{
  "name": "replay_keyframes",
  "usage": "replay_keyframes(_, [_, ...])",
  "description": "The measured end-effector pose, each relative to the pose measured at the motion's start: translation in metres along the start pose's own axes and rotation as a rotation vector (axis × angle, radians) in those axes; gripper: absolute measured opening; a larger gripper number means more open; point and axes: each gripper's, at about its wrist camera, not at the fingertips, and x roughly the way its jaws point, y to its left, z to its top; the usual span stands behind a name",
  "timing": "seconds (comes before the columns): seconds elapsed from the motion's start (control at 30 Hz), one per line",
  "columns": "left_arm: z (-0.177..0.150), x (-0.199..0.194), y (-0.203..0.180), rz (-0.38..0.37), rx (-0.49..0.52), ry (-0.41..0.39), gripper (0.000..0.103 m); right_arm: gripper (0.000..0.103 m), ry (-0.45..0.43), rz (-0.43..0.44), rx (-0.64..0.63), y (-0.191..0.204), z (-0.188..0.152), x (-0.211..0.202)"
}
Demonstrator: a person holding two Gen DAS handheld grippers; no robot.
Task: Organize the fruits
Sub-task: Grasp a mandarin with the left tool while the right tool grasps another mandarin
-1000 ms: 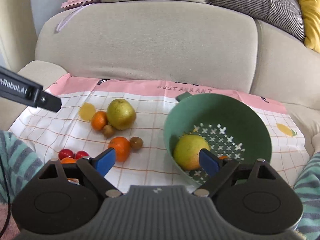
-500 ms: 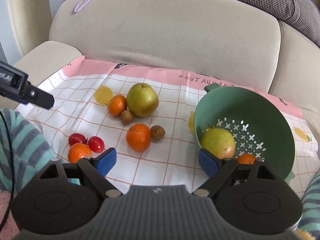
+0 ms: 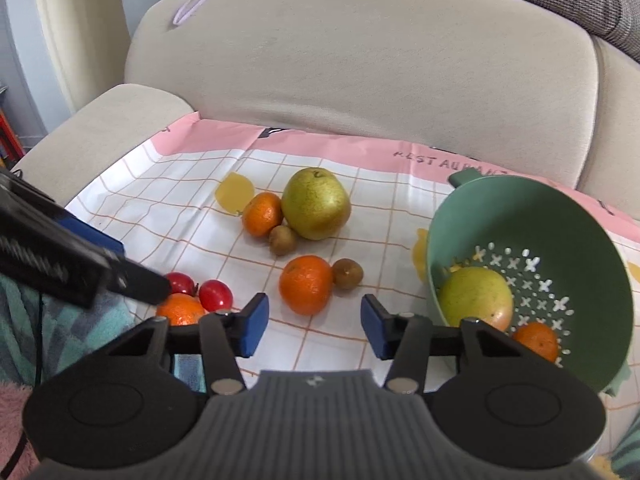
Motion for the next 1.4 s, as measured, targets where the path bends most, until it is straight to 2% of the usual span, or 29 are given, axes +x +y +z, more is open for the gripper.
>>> replay_keyframes(0.2, [0.009,0.019,-0.009,0.062,0.05,0.084,0.074,0.044,0.005,0.034,-0.038,-0.005,-0.002,0.018])
replay_keyframes(0.5, [0.01,0.05,-0.02,0.148,0.151,0.187,0.074,0.041,0.015,0.095,0.014,-0.02,0.003,0.043])
replay_keyframes(0.83, [0.006,0.066,-0.019,0.22,0.183,0.228,0.073,0.041,0.056,0.14,0.057,-0.019,0.007,0.066])
replay_keyframes(0.97, [0.005,0.07,-0.019,0.217,0.193,0.237,0.073,0.041,0.066,0.133,0.06,-0.017,0.009,0.071])
replay_keyframes(1.1, [0.004,0.075,-0.02,0.235,0.201,0.24,0.07,0.042,0.067,0.125,0.066,-0.017,0.011,0.075])
replay_keyframes(1.3, [0.004,0.074,-0.022,0.218,0.191,0.231,0.052,0.039,0.079,0.103,0.077,-0.018,0.011,0.083])
replay_keyframes(1.4, [0.004,0.074,-0.022,0.213,0.186,0.225,0.049,0.038,0.083,0.104,0.09,-0.019,0.011,0.083])
